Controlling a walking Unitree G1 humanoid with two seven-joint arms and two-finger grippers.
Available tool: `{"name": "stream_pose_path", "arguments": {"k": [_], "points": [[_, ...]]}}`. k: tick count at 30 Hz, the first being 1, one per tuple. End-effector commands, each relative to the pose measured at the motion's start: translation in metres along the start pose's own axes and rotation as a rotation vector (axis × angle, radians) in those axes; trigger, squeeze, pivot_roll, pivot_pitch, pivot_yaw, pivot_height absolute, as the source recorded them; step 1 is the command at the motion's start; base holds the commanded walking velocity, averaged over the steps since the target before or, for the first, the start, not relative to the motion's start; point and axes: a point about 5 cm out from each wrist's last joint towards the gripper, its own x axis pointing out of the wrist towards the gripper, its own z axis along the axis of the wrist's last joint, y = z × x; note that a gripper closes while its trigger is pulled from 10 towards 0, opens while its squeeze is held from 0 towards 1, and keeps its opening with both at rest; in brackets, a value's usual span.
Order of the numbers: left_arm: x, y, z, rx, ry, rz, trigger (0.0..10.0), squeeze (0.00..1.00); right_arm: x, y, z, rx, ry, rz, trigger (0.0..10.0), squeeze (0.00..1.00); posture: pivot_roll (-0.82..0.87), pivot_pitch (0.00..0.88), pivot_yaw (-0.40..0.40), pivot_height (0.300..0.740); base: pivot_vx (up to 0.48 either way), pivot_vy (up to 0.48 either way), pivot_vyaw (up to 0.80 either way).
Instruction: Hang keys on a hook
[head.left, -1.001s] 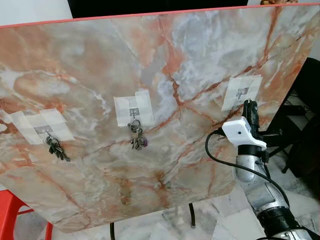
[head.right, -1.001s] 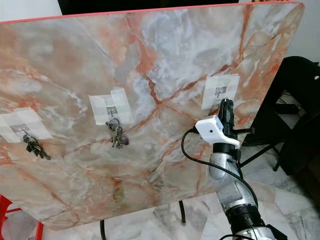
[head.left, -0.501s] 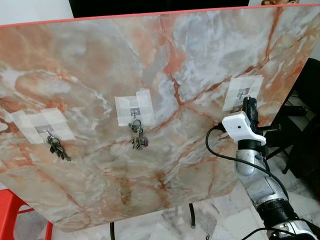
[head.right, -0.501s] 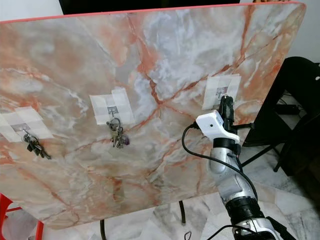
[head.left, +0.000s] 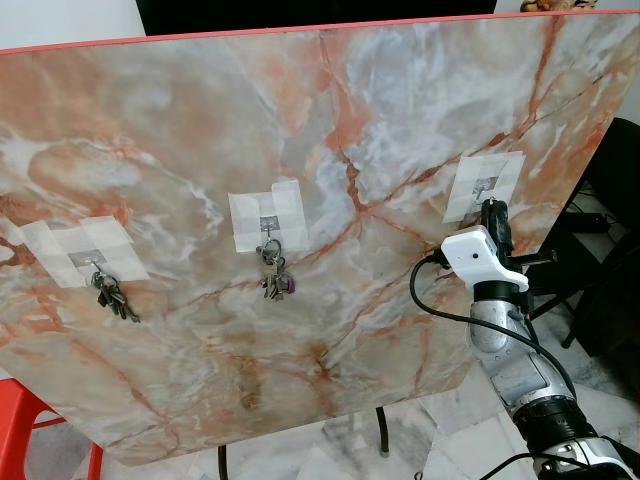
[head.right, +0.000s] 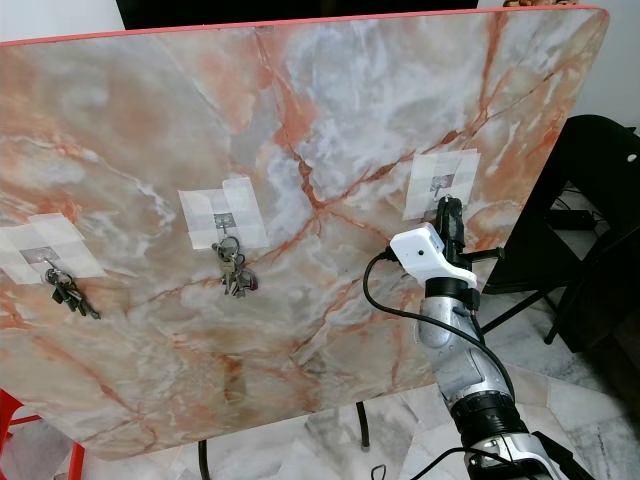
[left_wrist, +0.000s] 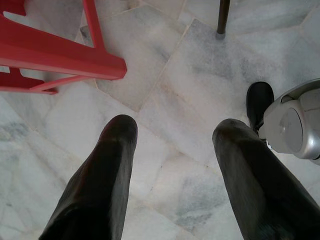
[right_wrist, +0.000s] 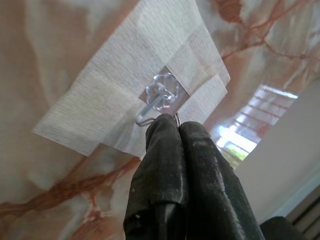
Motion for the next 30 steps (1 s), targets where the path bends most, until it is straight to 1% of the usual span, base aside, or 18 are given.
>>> {"name": "stream_pose_path", "arguments": {"k": [1,7,12,17,26,30], "points": [[0.0,-0.001,-0.002,-0.013,0.006,0.004,10.0,0.0,0.0,0.001,0.002,0.008,-0.015,0.012,10.0,0.0,0.01,0.0,-0.023,0.74,0.0,0.0,0.0],[0.0,-0.001,-0.002,-0.013,0.007,0.004,10.0,0.0,-0.004,0.004,0.002,0.009,-0.02,0.031,10.0,0.0,0.01,0.0,-0.024,0.74,0.0,0.0,0.0],[0.0,-0.001,-0.002,-0.013,0.007,0.005,10.0,0.0,-0.009,0.011,-0.001,-0.006,-0.015,0.07,10.0,0.0,0.01,0.0,-0.024,0.74,0.0,0.0,0.0],[0.0,-0.001,-0.002,-0.011,0.006,0.005,10.0,0.0,-0.009,0.011,-0.001,-0.015,-0.019,0.077,10.0,0.0,0.01,0.0,-0.023,0.74,0.0,0.0,0.0],[0.0,-0.001,-0.002,-0.009,0.007,0.005,10.0,0.0,-0.012,0.017,-0.008,-0.033,0.014,0.137,10.0,0.0,0.01,0.0,-0.025,0.74,0.0,0.0,0.0],[0.0,-0.001,-0.002,-0.01,0.007,0.006,10.0,0.0,-0.012,0.019,-0.009,-0.036,0.022,0.145,10.0,0.0,0.01,0.0,-0.026,0.74,0.0,0.0,0.0]]}}
